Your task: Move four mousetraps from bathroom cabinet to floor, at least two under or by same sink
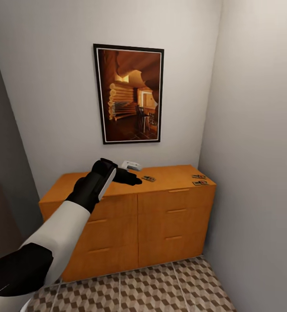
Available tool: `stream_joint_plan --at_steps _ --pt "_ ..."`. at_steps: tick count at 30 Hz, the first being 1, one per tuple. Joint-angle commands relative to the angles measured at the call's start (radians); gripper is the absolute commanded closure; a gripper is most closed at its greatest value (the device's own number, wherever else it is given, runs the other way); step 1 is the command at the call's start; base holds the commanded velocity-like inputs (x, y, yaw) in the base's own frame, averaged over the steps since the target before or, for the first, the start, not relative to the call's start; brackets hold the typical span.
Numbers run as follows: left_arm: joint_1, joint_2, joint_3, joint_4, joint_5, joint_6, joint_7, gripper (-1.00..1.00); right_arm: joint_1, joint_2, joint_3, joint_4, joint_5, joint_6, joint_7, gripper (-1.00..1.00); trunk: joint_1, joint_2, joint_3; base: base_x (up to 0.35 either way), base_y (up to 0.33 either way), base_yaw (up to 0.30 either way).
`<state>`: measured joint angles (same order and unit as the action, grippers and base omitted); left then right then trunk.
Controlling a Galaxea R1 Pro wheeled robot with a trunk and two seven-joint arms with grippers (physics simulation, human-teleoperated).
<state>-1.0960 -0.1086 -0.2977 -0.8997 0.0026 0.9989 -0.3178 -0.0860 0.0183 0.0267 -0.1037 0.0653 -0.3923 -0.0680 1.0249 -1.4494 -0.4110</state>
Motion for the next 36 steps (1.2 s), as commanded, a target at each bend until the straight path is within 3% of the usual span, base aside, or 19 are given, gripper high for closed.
stream_joint_plan --at_steps 1,5,11,28,36 --pt "-0.001 0.0 -0.003 -0.001 0.0 0.004 -0.001 -1.0 -0.001 0.0 0.002 0.001 0.007 -0.002 -0.007 -1.0 0.0 -0.001 -0.001 0.075 0.001 -0.112" --pt "-0.001 0.0 -0.035 -0.001 0.0 0.004 -0.001 -1.0 -0.001 0.0 0.003 0.001 0.008 -0.003 -0.007 -1.0 0.0 -0.001 0.001 0.041 0.001 -0.113" --pt "-0.001 0.0 -0.049 -0.001 0.0 0.004 -0.001 -1.0 0.0 0.001 0.002 0.001 0.008 -0.003 -0.006 -1.0 0.0 -0.001 0.002 0.006 0.0 -0.046" --pt "-0.001 0.0 -0.051 0.0 0.0 0.003 -0.003 -1.0 -0.001 0.003 0.003 -0.001 0.007 -0.003 -0.007 -1.0 0.0 -0.001 0.002 0.027 0.011 -0.02" --pt "-0.001 0.0 -0.07 0.0 0.0 0.002 -0.054 -1.0 0.0 0.003 0.002 -0.002 0.007 -0.003 -0.007 -1.0 0.0 -0.001 0.005 0.21 0.151 -0.175"
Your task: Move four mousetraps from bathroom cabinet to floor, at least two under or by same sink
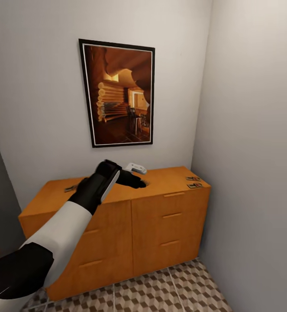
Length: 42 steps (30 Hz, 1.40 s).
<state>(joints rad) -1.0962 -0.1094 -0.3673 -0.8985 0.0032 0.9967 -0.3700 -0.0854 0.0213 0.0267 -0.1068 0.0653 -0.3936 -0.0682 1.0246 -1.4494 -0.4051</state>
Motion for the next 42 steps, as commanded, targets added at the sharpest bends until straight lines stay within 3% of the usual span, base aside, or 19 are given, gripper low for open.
stream_joint_plan --at_steps 1,21,26,31,42 --pt "-0.001 0.0 -0.004 -0.001 -0.001 0.004 -0.008 -1.0 -0.001 0.0 0.002 0.001 0.007 -0.002 -0.007 -1.0 0.0 -0.001 -0.001 0.239 0.183 -0.196" --pt "-0.001 0.002 -0.019 0.002 0.0 0.003 -0.052 -1.0 -0.001 -0.001 0.002 0.001 0.007 -0.002 -0.007 -1.0 0.0 -0.001 0.009 0.203 0.153 -0.185" --pt "-0.001 0.002 -0.066 0.001 -0.001 0.002 -0.127 -1.0 -0.001 -0.001 0.002 0.001 0.007 -0.002 -0.007 -1.0 0.0 -0.001 0.011 0.132 0.085 -0.174" --pt "-0.001 0.002 -0.103 0.003 -0.002 -0.02 -0.156 -1.0 -0.001 -0.001 0.002 0.001 0.007 -0.002 -0.007 -1.0 0.0 -0.001 0.014 0.031 0.018 -0.192" --pt "-0.001 0.002 -0.113 0.003 -0.002 -0.051 -0.163 -1.0 -0.001 -0.001 0.002 0.001 0.007 -0.002 -0.007 -1.0 0.0 -0.001 0.021 0.002 0.001 -0.206"
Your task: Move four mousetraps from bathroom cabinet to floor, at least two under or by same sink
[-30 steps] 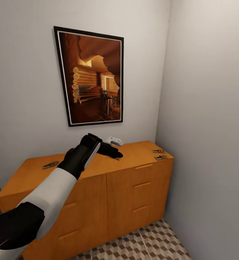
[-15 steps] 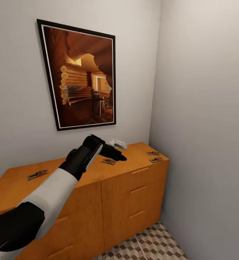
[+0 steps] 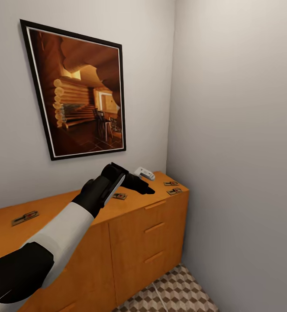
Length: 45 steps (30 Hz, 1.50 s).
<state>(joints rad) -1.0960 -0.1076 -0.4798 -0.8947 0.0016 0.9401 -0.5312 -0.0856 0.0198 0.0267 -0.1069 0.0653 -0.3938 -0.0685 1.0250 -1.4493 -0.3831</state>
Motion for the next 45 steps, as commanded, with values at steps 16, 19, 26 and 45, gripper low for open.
stream_joint_plan --at_steps 16,19,26,45 --pt "-0.001 0.0 0.0 0.002 0.0 0.003 -0.003 -1.0 -0.001 0.0 0.002 0.001 0.007 -0.002 -0.009 -1.0 0.0 -0.001 0.008 0.0 0.0 -0.165" --pt "-0.001 0.0 0.0 0.003 0.0 0.003 -0.007 -1.0 -0.001 0.0 0.002 0.001 0.007 -0.002 -0.009 -1.0 0.0 -0.001 0.008 0.0 0.051 -0.02" --pt "-0.001 0.001 0.0 0.003 0.0 0.002 -0.046 -1.0 -0.001 0.0 0.002 0.001 0.008 -0.002 -0.01 -1.0 0.0 -0.001 0.008 0.0 0.03 -0.003" --pt "-0.001 0.002 -0.034 0.004 0.0 0.001 -0.053 -1.0 -0.001 0.0 0.002 0.001 0.008 -0.002 -0.01 -1.0 0.0 -0.001 0.008 0.0 0.001 0.0"
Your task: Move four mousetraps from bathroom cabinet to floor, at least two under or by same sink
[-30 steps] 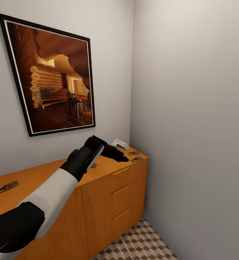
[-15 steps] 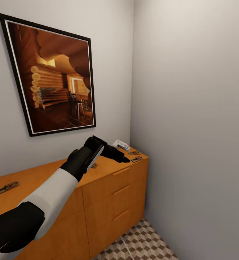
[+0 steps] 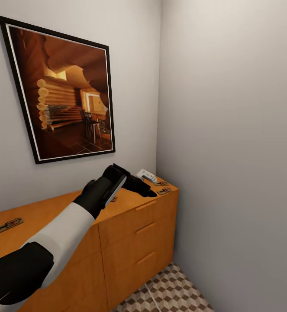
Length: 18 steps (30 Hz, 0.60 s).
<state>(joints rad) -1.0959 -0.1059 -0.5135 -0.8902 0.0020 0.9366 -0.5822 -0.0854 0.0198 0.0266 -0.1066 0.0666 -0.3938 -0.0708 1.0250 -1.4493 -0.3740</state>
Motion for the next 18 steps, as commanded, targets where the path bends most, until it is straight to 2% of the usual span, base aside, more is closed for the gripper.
stream_joint_plan --at_steps 1,8,15,18 --pt "-0.001 0.0 -0.007 -0.001 0.0 0.005 -0.002 -1.0 -0.001 0.0 0.003 0.001 0.007 -0.002 -0.007 -1.0 0.0 -0.001 -0.001 0.0 0.0 0.0" --pt "-0.001 0.0 -0.04 -0.004 0.0 0.004 -0.002 -1.0 -0.001 0.0 0.003 0.001 0.007 -0.002 -0.007 -1.0 0.0 -0.001 -0.001 0.0 0.0 0.0" --pt "-0.001 0.002 -0.045 -0.002 0.0 0.004 -0.002 -1.0 -0.001 0.0 0.003 0.001 0.007 -0.002 -0.007 -1.0 0.0 -0.001 -0.001 0.0 0.0 0.0" --pt "-0.001 0.013 -0.046 -0.002 0.0 0.004 -0.003 -1.0 -0.001 0.0 0.003 0.001 0.007 -0.002 -0.007 -1.0 0.0 -0.001 -0.001 0.0 0.0 0.0"
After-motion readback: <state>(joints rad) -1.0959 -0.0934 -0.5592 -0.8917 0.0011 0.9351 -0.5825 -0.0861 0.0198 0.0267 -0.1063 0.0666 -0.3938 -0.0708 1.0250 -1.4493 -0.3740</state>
